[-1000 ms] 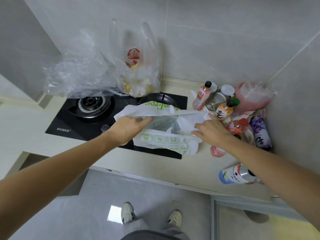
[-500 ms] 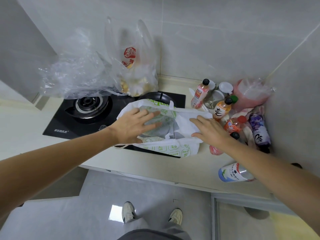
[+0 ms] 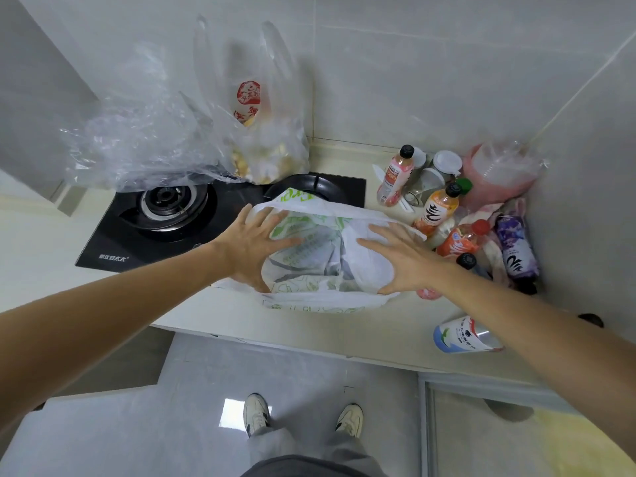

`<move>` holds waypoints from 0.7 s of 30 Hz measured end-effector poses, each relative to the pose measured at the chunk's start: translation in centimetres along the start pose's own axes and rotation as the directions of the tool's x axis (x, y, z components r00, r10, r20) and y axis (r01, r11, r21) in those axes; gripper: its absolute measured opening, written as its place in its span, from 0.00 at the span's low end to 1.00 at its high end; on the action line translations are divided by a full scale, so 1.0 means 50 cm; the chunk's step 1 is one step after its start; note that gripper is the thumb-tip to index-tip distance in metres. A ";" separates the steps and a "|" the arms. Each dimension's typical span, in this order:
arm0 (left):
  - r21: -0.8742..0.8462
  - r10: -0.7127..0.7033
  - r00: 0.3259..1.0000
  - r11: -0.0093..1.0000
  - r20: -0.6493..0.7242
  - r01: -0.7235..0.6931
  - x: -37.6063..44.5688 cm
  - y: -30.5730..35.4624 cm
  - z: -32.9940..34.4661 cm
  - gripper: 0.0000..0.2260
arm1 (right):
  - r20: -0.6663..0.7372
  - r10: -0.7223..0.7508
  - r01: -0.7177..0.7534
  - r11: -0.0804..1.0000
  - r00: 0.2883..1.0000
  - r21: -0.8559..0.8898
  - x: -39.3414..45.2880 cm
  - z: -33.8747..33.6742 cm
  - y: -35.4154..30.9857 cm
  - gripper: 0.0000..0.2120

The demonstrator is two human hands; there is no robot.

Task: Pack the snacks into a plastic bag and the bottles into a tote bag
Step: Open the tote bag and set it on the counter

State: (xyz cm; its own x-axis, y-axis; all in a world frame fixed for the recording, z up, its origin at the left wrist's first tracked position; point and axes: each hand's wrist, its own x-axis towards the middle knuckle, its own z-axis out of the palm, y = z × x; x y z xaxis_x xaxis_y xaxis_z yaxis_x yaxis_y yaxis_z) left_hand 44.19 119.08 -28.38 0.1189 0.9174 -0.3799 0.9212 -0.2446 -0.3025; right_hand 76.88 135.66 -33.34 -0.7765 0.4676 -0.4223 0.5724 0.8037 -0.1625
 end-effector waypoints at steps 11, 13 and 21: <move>-0.081 0.051 0.958 0.996 0.284 -0.029 -0.018 0.051 0.089 0.53 | 0.267 -0.116 0.135 0.989 0.957 -0.056 0.004 0.087 -0.013 0.33; -0.090 0.055 0.950 0.996 0.308 -0.028 -0.021 0.060 0.101 0.53 | 0.294 -0.069 0.101 0.991 0.953 -0.093 0.006 0.091 -0.019 0.31; -0.090 0.059 0.944 0.995 0.325 -0.031 -0.022 0.085 0.125 0.48 | 0.196 0.103 -0.039 0.952 0.975 -0.305 0.004 0.077 -0.023 0.55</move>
State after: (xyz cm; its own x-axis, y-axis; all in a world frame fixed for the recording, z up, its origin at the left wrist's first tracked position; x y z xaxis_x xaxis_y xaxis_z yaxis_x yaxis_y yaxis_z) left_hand 45.65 115.07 -34.71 0.0464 0.7495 -0.6604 0.9466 -0.2442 -0.2107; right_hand 77.10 133.42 -36.66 -0.6467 0.4664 -0.6035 0.4946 0.8588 0.1337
